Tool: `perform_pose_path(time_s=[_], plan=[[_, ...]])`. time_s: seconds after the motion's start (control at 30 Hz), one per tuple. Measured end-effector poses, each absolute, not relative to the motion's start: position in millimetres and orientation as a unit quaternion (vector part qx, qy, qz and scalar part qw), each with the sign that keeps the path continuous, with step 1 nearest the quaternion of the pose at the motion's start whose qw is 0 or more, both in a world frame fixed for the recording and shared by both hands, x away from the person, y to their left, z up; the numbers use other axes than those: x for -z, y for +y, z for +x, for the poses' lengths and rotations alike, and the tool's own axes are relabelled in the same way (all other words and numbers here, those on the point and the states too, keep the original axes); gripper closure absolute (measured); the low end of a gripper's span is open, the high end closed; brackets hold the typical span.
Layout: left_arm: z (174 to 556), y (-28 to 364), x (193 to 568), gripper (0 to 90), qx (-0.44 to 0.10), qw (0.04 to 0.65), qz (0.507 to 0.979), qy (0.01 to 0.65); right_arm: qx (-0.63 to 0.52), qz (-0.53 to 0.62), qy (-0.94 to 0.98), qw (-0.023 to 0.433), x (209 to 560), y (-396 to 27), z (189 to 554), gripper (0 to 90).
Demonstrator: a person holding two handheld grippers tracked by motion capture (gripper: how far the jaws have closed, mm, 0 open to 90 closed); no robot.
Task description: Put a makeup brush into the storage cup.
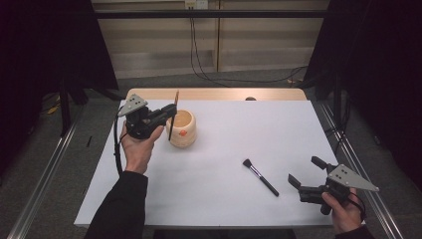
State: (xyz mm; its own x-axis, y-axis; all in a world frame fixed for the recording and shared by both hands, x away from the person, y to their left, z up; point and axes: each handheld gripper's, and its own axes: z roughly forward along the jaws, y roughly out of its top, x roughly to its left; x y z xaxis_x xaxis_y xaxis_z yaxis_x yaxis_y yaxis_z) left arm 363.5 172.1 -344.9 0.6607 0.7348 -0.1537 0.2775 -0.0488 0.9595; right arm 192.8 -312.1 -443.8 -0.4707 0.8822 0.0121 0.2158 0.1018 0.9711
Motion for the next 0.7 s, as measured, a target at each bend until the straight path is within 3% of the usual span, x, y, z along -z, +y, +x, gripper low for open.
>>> perform_pose_path(time_s=[0.7], plan=[[392.2, 156.0, 327.5, 83.5, -0.205, 0.579, 0.708, 0.349, -0.533, 0.408, 0.672, 0.313, 444.1, -311.7, 192.6, 0.0]])
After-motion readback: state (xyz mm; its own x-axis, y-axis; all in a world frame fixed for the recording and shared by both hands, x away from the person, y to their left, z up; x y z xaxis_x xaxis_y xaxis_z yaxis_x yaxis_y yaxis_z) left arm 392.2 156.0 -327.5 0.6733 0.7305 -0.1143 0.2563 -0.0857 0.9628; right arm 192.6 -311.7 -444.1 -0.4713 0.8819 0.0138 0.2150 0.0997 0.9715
